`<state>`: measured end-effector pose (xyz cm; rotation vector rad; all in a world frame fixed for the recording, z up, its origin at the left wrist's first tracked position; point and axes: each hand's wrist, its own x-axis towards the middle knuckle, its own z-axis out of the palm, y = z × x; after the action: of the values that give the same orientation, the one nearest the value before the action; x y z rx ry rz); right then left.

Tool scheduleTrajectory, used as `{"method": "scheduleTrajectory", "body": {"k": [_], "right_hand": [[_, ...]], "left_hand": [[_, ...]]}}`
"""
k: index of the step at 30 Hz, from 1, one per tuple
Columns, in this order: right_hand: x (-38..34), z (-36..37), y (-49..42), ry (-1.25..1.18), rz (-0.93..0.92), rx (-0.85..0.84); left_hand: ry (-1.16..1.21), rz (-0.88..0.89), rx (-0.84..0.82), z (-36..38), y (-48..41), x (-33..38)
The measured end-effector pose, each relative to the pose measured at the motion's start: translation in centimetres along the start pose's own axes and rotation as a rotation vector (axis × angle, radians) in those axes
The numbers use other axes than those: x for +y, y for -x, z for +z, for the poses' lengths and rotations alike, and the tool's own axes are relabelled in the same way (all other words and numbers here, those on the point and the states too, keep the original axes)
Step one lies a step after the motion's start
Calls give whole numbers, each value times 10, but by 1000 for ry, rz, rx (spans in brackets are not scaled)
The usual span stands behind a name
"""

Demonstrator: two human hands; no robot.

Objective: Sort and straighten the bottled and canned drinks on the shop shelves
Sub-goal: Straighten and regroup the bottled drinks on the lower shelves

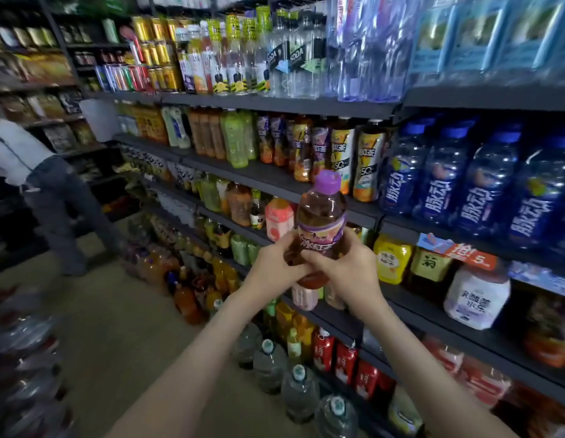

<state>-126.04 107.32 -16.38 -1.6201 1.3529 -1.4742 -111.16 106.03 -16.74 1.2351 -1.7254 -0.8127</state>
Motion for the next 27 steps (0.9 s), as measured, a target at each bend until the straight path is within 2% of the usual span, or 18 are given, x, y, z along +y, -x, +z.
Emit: {"method": "scheduleTrajectory", "body": {"k": [4, 9, 13, 18, 21, 27], "right_hand": [[12, 51, -46, -71, 40, 76], [37, 122, -121, -189, 19, 178], [52, 180, -199, -222, 27, 250], [65, 246, -276, -184, 17, 275], [74, 277, -311, -123, 12, 317], [83, 326, -377, 71, 70, 514]], "left_hand": [[32, 37, 68, -26, -43, -37], [-114, 107, 155, -78, -118, -98], [-180, 75, 202, -136, -187, -137], [-177, 28, 275, -197, -259, -185], [-204, 60, 305, -223, -309, -210], [-246, 53, 187, -249, -406, -252]]}}
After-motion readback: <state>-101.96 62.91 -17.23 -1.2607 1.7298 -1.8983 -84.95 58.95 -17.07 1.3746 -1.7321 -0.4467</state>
